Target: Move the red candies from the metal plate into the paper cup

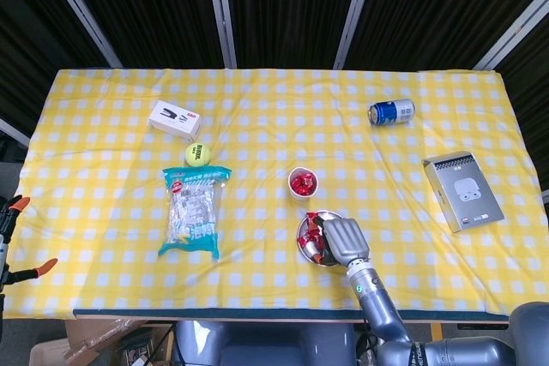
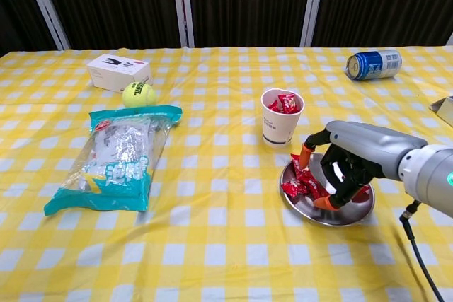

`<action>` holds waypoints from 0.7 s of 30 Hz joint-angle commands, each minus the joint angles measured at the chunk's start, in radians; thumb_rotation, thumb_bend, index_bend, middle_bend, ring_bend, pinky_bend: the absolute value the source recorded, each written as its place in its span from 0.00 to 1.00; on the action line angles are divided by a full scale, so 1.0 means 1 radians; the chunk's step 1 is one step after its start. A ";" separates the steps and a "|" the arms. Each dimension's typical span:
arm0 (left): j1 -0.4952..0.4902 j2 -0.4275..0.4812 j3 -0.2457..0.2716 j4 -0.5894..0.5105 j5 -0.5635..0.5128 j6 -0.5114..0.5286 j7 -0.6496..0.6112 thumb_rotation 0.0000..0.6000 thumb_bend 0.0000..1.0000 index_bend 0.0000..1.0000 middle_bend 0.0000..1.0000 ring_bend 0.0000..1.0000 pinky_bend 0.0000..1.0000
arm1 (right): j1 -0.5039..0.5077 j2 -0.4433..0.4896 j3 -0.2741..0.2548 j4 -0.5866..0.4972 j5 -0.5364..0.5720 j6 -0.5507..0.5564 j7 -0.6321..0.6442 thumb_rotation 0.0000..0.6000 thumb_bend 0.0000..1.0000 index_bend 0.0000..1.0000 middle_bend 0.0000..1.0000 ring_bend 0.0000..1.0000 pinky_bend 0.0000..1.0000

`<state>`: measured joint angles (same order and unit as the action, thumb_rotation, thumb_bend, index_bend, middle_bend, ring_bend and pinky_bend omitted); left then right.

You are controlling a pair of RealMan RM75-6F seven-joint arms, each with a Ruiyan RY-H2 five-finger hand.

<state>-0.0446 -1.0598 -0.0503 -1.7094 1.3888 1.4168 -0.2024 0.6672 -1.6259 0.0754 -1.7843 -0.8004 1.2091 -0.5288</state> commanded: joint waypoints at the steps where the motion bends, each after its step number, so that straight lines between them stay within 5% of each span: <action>1: -0.001 0.000 0.000 0.001 -0.002 -0.003 -0.001 1.00 0.01 0.00 0.00 0.00 0.00 | -0.001 -0.017 0.012 0.027 0.004 -0.012 0.007 1.00 0.28 0.37 0.72 0.75 1.00; 12: -0.004 0.002 -0.001 -0.006 -0.007 -0.010 0.003 1.00 0.01 0.00 0.00 0.00 0.00 | -0.008 -0.062 0.032 0.116 0.020 -0.067 0.045 1.00 0.28 0.47 0.72 0.75 1.00; 21: -0.005 0.003 -0.003 -0.012 -0.010 -0.010 0.008 1.00 0.01 0.00 0.00 0.00 0.00 | -0.017 -0.090 0.043 0.145 -0.008 -0.077 0.069 1.00 0.63 0.59 0.72 0.78 1.00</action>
<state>-0.0494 -1.0567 -0.0533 -1.7215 1.3790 1.4065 -0.1947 0.6522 -1.7139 0.1167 -1.6407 -0.8051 1.1324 -0.4622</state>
